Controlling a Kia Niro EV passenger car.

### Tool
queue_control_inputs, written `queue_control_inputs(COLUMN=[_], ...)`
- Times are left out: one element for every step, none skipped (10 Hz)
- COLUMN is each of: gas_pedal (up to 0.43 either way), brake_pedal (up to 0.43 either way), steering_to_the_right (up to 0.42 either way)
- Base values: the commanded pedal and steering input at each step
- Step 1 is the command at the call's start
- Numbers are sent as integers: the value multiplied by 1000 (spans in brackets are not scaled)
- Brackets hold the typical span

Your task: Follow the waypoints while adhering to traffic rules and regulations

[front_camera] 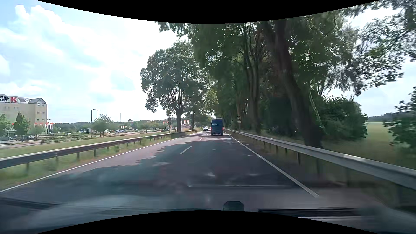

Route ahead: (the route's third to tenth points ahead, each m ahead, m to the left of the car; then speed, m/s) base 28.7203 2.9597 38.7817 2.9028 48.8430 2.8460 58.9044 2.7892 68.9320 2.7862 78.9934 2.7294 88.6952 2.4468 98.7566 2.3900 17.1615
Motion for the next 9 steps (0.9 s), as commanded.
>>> queue_control_inputs(gas_pedal=[110, 110, 110, 110, 110, 110, 110, 110, 110], brake_pedal=[0, 0, 0, 0, 0, 0, 0, 0, 0], steering_to_the_right=[-2, -2, -2, -2, -2, -2, -2, -2, -1])
